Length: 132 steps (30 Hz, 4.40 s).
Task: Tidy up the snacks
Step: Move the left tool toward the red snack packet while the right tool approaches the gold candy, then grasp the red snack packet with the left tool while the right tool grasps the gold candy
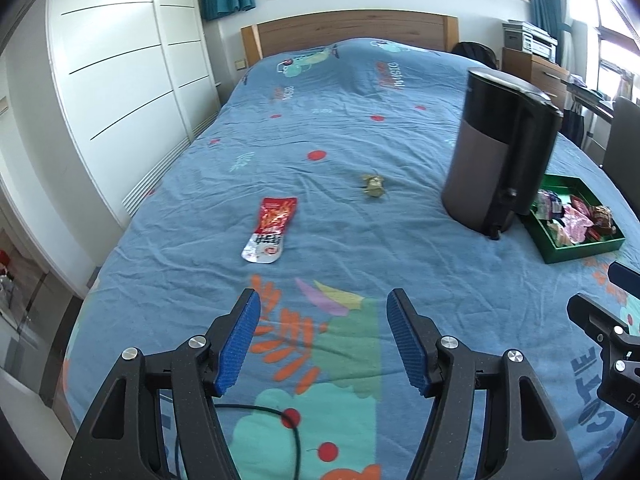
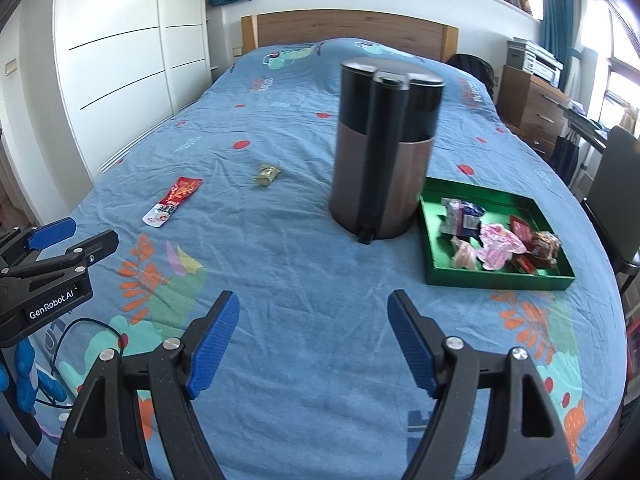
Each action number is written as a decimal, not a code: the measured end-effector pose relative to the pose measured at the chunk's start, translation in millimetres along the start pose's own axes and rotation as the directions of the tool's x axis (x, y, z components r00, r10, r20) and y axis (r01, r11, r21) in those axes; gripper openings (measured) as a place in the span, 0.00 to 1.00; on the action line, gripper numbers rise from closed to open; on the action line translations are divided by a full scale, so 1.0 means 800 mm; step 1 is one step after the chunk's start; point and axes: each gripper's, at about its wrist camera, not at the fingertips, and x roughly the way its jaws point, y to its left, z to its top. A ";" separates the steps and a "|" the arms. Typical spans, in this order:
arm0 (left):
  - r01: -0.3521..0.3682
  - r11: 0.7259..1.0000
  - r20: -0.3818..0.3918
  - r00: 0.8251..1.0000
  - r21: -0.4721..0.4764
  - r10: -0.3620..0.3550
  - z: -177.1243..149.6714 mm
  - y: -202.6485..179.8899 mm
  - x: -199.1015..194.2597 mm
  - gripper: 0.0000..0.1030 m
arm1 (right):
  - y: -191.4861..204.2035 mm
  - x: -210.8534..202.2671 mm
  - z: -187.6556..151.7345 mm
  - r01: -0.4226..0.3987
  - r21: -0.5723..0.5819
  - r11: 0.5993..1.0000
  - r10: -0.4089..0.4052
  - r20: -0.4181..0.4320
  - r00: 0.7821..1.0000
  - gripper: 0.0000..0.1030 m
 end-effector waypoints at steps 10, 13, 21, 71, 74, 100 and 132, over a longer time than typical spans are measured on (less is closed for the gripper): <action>-0.022 0.999 -0.019 1.000 -0.040 0.021 0.008 0.036 0.033 0.59 | 0.040 0.043 0.027 -0.054 -0.038 0.998 0.053 -0.011 0.999 1.00; -0.028 0.999 -0.020 0.999 -0.042 0.027 0.010 0.043 0.044 0.60 | 0.050 0.056 0.031 -0.067 -0.046 0.997 0.066 -0.017 0.998 1.00; -0.029 0.999 -0.029 0.999 -0.042 0.028 0.016 0.052 0.082 0.61 | 0.066 0.103 0.033 -0.090 -0.063 0.994 0.086 -0.064 0.994 1.00; 0.105 0.994 -0.072 0.992 0.037 -0.102 0.071 0.089 0.320 0.64 | 0.097 0.421 0.184 -0.083 -0.005 0.997 0.082 -0.116 0.990 1.00; 0.110 0.993 -0.073 0.992 0.036 -0.107 0.069 0.089 0.324 0.64 | 0.095 0.430 0.184 -0.081 -0.006 0.997 0.080 -0.116 0.990 1.00; 0.110 0.992 -0.092 0.990 0.055 -0.104 0.066 0.082 0.351 0.65 | 0.115 0.446 0.186 -0.102 -0.050 0.994 0.096 -0.099 0.990 1.00; 0.181 0.983 -0.133 0.974 -0.038 -0.185 0.079 0.115 0.364 0.11 | 0.114 0.420 0.174 -0.207 -0.025 0.978 0.204 -0.100 0.974 1.00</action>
